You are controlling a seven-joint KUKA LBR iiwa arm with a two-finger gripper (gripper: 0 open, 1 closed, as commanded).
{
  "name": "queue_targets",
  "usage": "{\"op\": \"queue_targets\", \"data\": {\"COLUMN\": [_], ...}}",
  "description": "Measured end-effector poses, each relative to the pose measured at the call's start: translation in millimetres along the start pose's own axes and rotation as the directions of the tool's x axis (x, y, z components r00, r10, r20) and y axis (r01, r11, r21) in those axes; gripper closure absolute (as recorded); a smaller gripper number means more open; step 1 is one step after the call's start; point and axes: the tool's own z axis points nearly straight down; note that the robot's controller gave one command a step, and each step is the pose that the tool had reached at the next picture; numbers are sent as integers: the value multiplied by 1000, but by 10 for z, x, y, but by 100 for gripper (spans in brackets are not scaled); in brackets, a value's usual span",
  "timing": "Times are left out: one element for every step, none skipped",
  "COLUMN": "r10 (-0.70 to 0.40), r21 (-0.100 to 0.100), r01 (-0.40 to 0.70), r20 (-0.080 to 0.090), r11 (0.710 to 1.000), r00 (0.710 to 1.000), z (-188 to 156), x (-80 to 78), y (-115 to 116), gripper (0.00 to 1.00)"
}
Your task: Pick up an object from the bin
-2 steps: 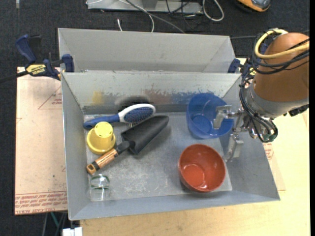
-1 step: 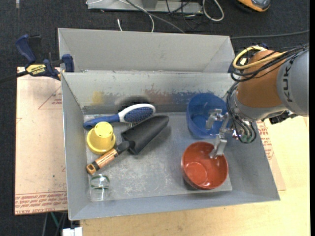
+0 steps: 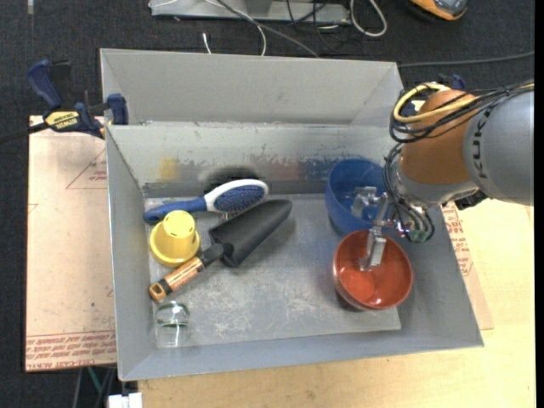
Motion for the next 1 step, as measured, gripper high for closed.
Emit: {"op": "queue_targets", "data": {"r10": [110], "r21": [6], "r01": [-110], "r20": [-68], "r11": [994], "r00": [992], "z": [61], "x": [-250], "y": [70], "gripper": [0]}}
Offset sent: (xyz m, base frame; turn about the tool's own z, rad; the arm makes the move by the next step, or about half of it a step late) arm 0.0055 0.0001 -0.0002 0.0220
